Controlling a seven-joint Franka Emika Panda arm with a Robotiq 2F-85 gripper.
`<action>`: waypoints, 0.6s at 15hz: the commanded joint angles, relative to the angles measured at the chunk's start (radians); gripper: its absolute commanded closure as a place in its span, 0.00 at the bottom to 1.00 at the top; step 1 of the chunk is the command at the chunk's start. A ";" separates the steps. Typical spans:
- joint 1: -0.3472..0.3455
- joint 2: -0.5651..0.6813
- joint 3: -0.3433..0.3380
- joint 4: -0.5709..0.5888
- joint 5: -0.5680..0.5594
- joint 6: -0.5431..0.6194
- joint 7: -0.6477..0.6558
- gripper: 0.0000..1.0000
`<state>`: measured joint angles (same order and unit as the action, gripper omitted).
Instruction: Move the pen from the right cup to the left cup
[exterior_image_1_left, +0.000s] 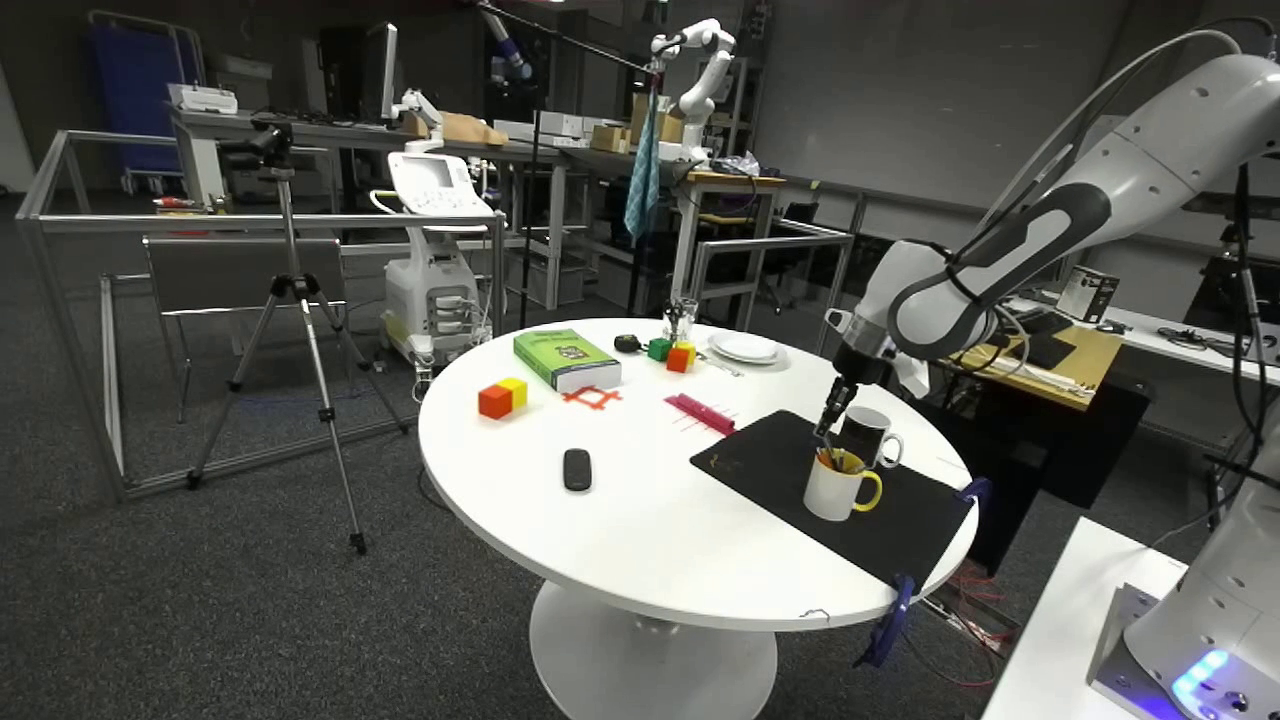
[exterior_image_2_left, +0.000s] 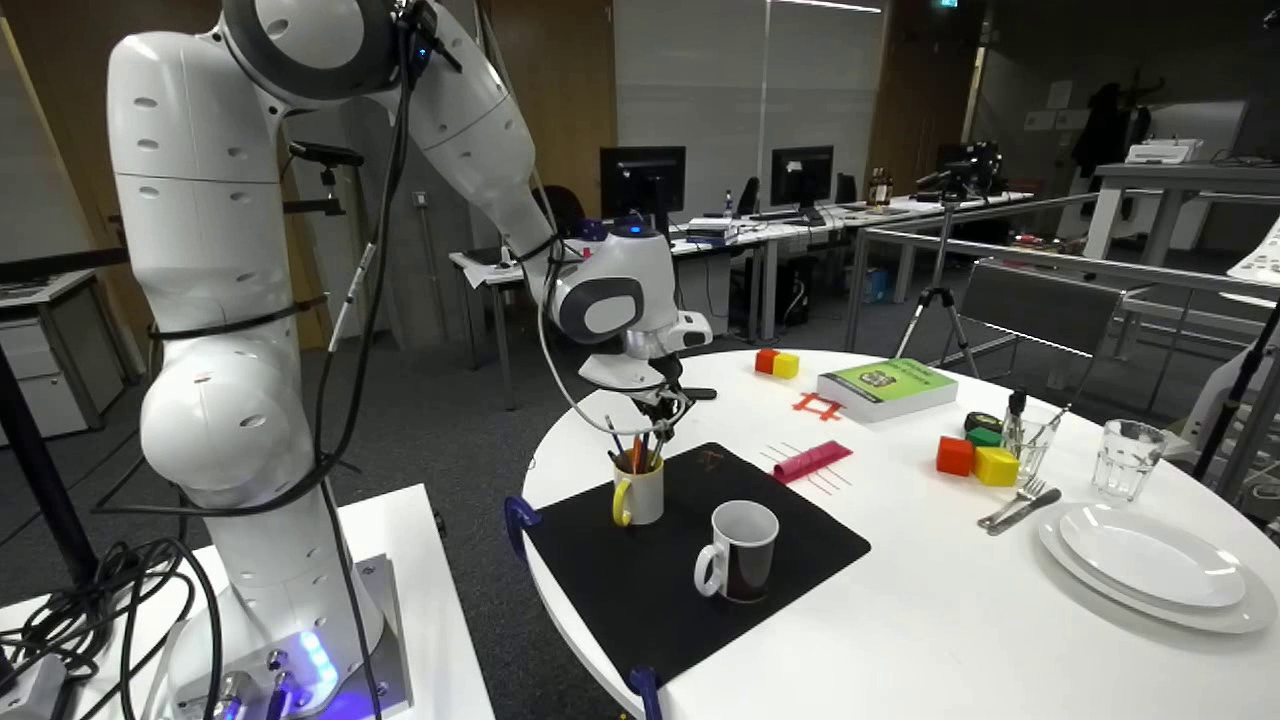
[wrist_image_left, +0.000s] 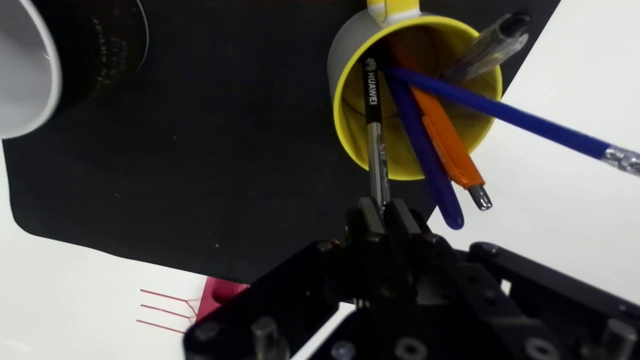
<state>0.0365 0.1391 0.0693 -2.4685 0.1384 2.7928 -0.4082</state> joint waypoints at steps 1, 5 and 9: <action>-0.028 0.010 0.029 -0.002 0.026 0.018 -0.019 0.98; -0.038 0.017 0.043 0.003 0.029 0.005 -0.026 0.98; -0.038 0.019 0.041 0.006 0.023 -0.003 -0.012 0.58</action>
<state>0.0230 0.1535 0.0915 -2.4685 0.1448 2.7924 -0.4091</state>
